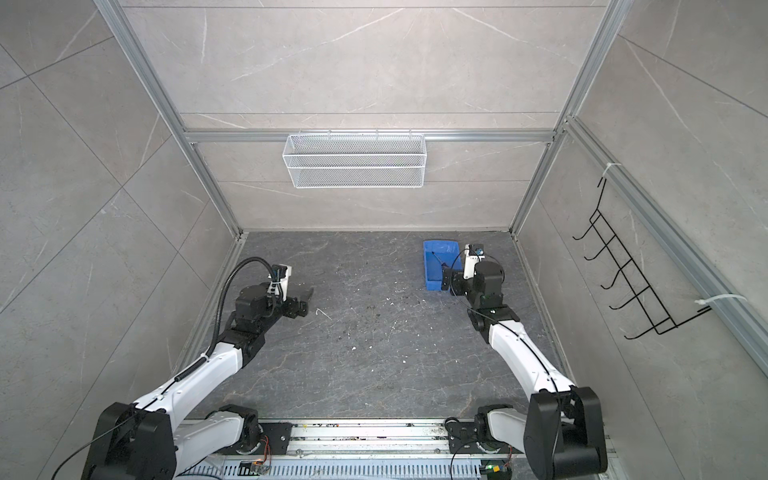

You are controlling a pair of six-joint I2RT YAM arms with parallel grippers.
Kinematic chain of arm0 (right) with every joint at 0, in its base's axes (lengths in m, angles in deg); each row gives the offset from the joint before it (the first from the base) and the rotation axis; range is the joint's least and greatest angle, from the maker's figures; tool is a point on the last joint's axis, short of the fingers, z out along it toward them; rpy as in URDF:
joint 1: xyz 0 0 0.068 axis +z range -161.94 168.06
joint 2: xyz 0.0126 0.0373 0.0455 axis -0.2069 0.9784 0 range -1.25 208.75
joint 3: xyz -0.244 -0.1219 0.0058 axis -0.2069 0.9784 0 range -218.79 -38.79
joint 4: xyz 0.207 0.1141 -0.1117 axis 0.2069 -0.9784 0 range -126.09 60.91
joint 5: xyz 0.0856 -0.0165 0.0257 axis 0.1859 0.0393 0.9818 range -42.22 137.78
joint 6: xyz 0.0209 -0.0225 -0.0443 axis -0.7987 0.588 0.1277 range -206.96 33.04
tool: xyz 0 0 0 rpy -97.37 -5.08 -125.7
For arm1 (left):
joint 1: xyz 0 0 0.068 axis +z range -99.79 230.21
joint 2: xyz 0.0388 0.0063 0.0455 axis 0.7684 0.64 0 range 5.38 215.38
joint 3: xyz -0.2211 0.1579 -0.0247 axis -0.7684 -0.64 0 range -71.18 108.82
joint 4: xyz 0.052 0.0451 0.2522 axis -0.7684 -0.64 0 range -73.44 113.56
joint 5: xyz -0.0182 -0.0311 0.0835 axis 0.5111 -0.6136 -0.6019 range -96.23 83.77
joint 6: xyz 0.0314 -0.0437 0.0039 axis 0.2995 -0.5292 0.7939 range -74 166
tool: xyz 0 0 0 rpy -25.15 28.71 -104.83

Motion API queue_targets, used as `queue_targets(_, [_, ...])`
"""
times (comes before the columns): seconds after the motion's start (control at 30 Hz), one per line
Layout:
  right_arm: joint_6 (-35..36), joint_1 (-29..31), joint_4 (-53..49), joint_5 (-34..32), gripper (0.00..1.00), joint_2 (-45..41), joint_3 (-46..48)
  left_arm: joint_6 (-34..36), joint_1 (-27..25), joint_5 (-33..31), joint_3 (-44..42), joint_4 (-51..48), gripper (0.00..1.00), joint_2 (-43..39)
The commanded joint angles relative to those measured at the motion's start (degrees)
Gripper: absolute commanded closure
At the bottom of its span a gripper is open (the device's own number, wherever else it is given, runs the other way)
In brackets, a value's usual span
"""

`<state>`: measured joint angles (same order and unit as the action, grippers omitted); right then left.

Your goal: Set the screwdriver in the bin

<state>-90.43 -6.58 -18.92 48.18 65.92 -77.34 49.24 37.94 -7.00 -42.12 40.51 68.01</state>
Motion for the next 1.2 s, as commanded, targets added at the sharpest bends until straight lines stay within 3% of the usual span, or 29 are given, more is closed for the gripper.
queue_targets(0.0, [3.8, -0.1, 5.1, -3.7, 0.01, -4.3, 7.0, 1.0, 1.1, -10.1, -2.9, 5.5, 0.01, -2.0])
queue_targets(0.27, [3.8, -0.2, 27.2, -6.0, 0.01, 0.1, 20.4, 5.6, 3.4, -15.8, -11.5, 22.6, 0.01, 7.5])
queue_targets(0.57, [2.7, -0.2, 48.4, -5.1, 0.01, 15.5, 24.4, -3.2, 13.8, -5.3, -8.5, 32.0, 0.01, 23.1])
queue_targets(0.67, [3.0, 0.0, 51.9, -4.5, 0.01, 20.1, 23.4, -4.1, 15.4, -3.0, -8.1, 30.7, 0.01, 23.2])
queue_targets(0.77, [2.0, -0.2, 39.9, -7.5, 0.01, 19.0, 18.5, -4.2, 15.5, -3.0, -8.0, 30.7, 0.00, 23.4])
queue_targets(1.17, [2.4, 0.3, 40.1, -8.4, 0.01, 19.3, 18.2, -4.1, 15.4, -3.4, -8.2, 31.2, 0.00, 23.4])
